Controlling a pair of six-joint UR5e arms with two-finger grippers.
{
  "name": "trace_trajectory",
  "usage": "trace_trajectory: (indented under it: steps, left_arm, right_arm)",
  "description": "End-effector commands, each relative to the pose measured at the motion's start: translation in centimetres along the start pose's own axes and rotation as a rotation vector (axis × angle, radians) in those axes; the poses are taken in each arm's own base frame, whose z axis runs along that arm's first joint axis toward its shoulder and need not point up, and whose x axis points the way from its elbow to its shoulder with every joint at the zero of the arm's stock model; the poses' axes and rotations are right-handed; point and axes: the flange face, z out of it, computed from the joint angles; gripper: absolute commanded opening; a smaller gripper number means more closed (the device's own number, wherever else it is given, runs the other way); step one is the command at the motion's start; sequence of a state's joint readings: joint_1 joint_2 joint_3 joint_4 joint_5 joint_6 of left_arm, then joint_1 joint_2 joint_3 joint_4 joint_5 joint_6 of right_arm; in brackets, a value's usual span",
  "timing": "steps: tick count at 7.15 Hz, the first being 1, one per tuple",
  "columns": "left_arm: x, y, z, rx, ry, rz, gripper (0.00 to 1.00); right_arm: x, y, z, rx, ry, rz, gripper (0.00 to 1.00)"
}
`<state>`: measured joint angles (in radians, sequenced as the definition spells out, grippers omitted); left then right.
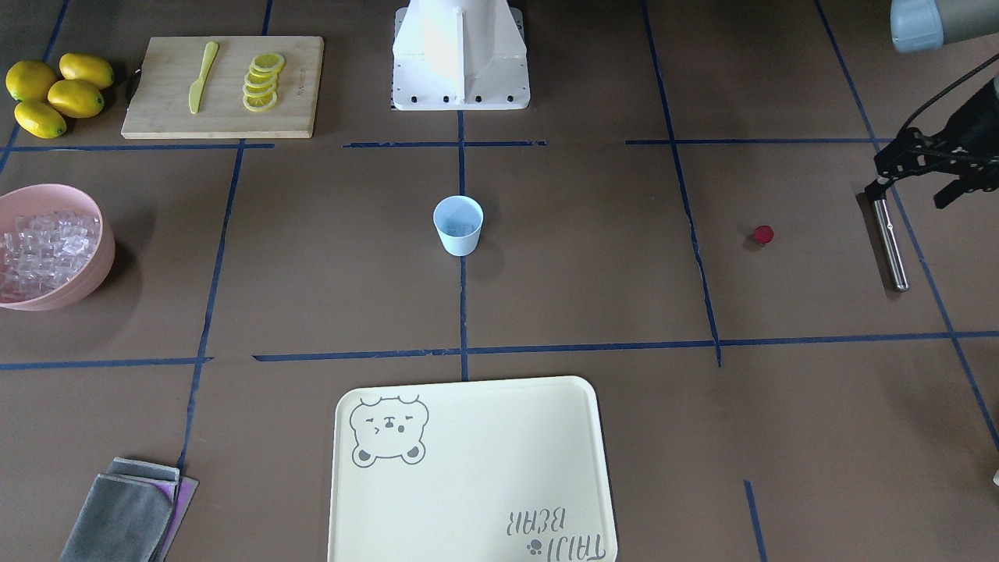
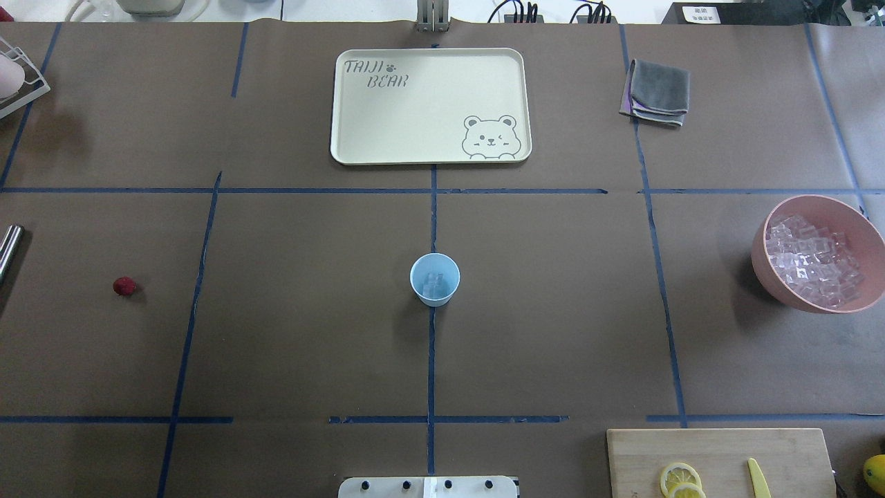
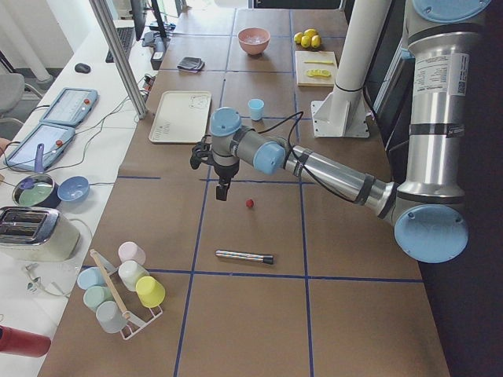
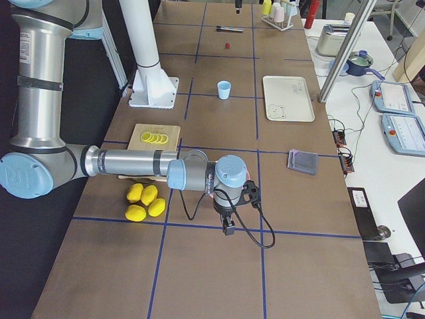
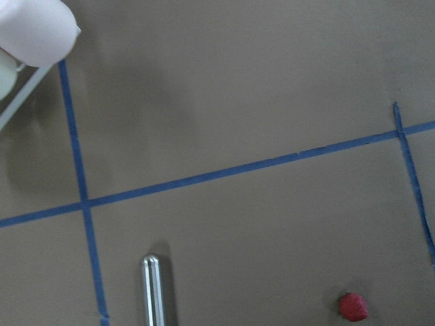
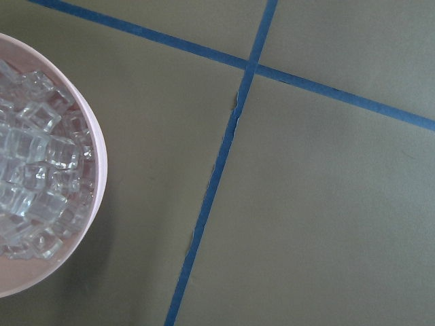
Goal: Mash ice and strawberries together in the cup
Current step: 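Lower the left gripper onto the red strawberry and grasp it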
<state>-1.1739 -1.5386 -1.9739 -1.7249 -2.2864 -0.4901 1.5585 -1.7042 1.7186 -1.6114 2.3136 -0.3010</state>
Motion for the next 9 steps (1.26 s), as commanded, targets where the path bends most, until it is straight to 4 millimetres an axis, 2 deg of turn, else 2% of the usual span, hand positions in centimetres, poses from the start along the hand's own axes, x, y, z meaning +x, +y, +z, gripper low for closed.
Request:
trace_trajectory:
  steps: [1,2,4,6,7,9]
  left_arm:
    - [6.6,3.1,6.4,0.036,-0.016,-0.026,1.0]
    - [6.9,3.7,8.3,0.016,-0.023,-0.029,1.0]
    - [5.2,3.7,11.0,0.024,-0.01,-0.036,1.0]
    - [4.1,4.4,15.0,0.03,-0.03,-0.023,1.0]
    - [4.1,4.5,15.8,0.02,-0.033,-0.022,1.0]
    - [5.6,5.0,17.0,-0.002,-0.025,-0.013,1.0]
  right_arm:
    - [0.0,0.1,0.0,0.002,-0.001,0.007,0.99]
    - [0.0,0.1,0.0,0.002,-0.001,0.005,0.99]
    - [0.1,0.1,0.1,0.0,-0.001,0.008,0.99]
    - [0.0,0.0,0.0,0.003,-0.002,0.006,0.99]
    - [0.1,0.1,0.0,0.003,-0.002,0.008,0.99]
    - [0.1,0.1,0.0,0.003,-0.002,0.007,0.99]
